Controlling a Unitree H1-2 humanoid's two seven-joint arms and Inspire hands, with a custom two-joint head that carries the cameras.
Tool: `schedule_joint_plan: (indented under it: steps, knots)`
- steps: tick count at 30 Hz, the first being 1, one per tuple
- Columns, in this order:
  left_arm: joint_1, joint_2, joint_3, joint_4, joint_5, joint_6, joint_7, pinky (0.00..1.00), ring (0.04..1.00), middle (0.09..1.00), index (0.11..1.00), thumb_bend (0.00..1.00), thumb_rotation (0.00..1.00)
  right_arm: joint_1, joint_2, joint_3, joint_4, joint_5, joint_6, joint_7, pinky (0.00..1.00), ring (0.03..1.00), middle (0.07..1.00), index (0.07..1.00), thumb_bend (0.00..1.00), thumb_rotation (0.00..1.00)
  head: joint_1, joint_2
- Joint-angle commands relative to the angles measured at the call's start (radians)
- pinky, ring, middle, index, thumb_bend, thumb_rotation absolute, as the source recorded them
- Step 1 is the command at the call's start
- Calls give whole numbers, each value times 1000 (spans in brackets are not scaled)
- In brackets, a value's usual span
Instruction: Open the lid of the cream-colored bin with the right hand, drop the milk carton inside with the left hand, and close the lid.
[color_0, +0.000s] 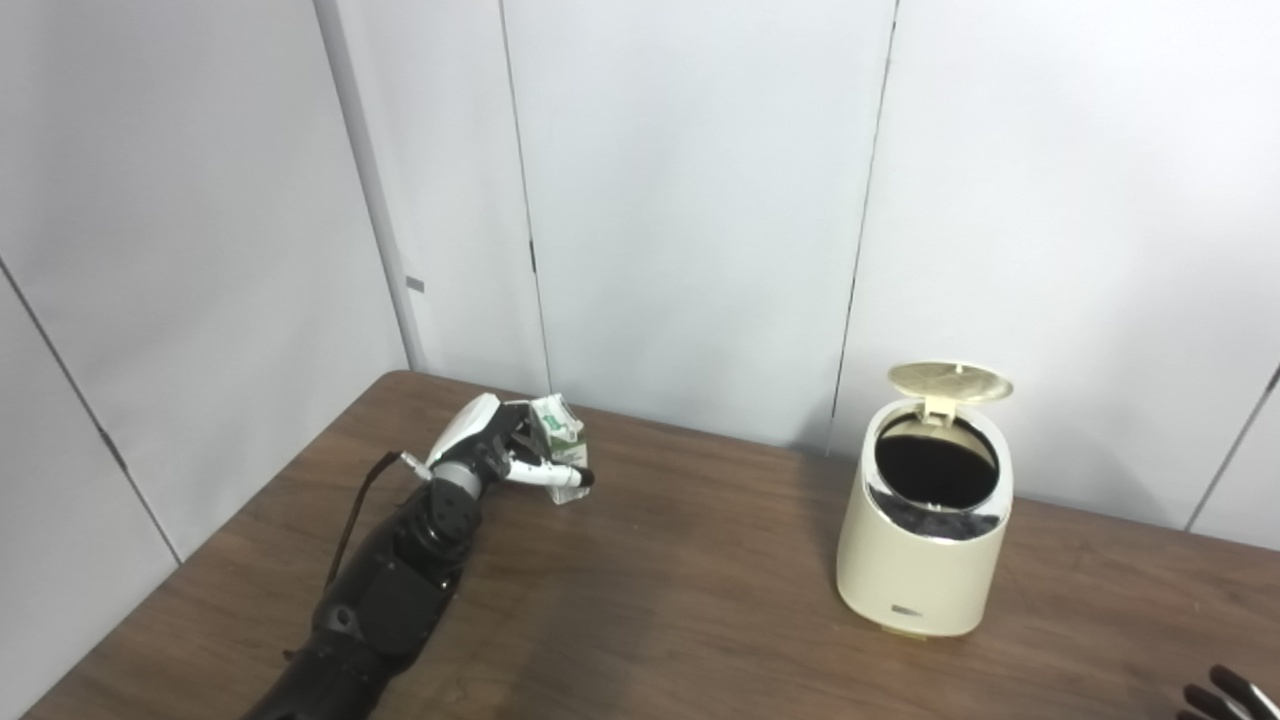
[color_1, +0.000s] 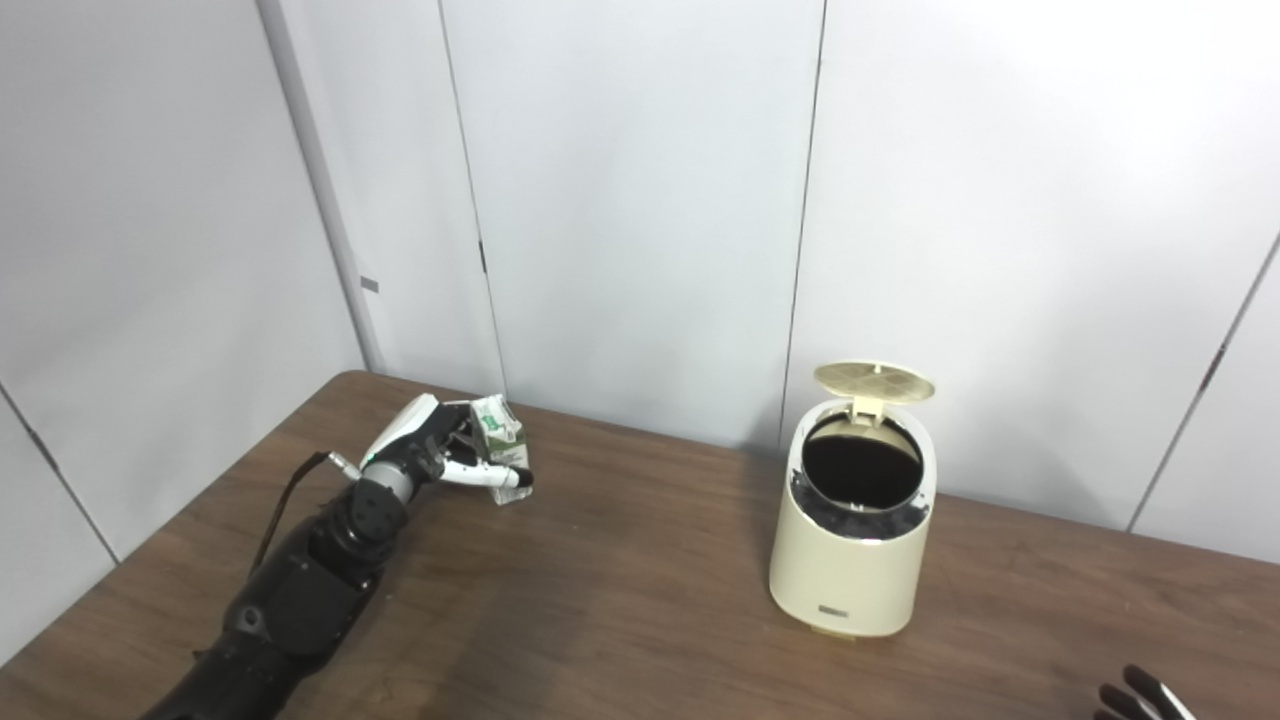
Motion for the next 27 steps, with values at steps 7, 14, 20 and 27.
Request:
schedule_joint_plan:
  steps: [7, 14, 20, 27]
  knots:
    - [-43, -1, 52, 13, -26, -143, 84, 464, 532, 534, 491, 542, 15, -7, -4, -2, -55, 52, -22, 21, 710, 844, 851, 899, 881, 900, 0, 5]
    - [-34, 2, 57, 20, -10, -195, 118, 414, 443, 514, 473, 503, 0, 1, -11, 3, -73, 55, -13, 27, 744, 858, 861, 916, 865, 913, 0, 9]
    - [-24, 1, 68, -8, -1, -159, 138, 426, 439, 512, 475, 503, 0, 2, -10, 3, -76, 62, -10, 32, 761, 871, 870, 928, 839, 921, -7, 13]
    - [4, -14, 88, -88, 6, -148, 143, 444, 453, 517, 469, 503, 0, 2, -6, 4, -99, 61, 27, 29, 780, 882, 873, 929, 823, 927, -21, 16]
